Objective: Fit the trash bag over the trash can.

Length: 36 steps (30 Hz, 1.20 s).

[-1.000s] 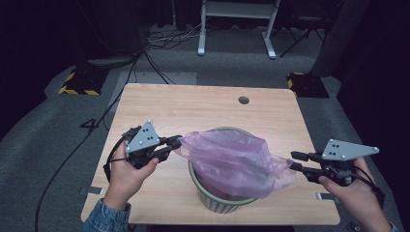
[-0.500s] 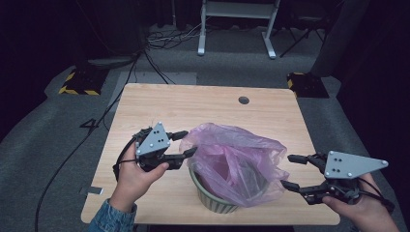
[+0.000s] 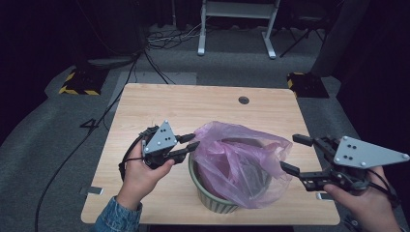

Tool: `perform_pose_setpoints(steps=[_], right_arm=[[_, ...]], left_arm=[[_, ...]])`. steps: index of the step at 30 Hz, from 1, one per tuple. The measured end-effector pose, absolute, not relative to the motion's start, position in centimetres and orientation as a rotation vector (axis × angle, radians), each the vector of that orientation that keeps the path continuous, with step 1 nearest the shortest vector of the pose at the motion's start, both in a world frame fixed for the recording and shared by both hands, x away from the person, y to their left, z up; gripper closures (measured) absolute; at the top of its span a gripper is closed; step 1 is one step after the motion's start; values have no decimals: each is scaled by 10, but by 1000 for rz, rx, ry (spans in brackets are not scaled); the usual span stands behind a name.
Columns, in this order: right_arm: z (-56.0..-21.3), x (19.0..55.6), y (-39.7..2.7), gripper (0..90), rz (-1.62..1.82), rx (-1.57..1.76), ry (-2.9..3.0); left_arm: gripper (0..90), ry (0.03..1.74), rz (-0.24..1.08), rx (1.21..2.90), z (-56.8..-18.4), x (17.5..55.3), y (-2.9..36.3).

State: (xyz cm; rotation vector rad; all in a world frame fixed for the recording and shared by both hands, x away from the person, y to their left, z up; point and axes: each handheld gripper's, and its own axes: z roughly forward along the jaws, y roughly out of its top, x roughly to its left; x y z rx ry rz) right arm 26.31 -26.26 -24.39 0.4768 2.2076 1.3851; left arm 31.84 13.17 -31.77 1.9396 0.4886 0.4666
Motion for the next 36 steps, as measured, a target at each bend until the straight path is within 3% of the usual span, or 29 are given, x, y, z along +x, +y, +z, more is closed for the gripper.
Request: perform_pose_setpoints(steps=[1, 3, 6, 9, 13, 15, 16, 19, 22, 36], right_arm=[[-243, 266, -258, 291, 1364, 483, 2197], [-242, 275, -250, 510, 1331, 513, 2189], [-243, 294, -243, 752, 1327, 561, 2226], [-249, 312, -239, 855, 1324, 595, 2268], [-256, 326, -231, 888, 1298, 599, 2282], [-259, 330, -228, 892, 1300, 590, 2287], [-261, 333, -226, 895, 1304, 582, 2287], [-266, 339, -223, 900, 1283, 577, 2295], [-272, 347, -226, 900, 1266, 594, 2303], [-320, 390, -257, 900, 1217, 766, 2321]], left_arm=[[779, 485, 465, 1943, -317, 318, 131], [832, 484, 462, 1945, -317, 318, 131], [848, 490, 472, 1932, -316, 320, 134], [761, 498, 493, 1906, -316, 321, 138], [475, 551, 504, 1875, -318, 324, 139], [413, 559, 494, 1894, -321, 327, 138], [468, 546, 480, 1910, -323, 328, 137], [750, 486, 464, 1931, -325, 328, 136], [881, 521, 473, 1918, -324, 332, 142], [898, 673, 525, 1944, -347, 368, 154]])
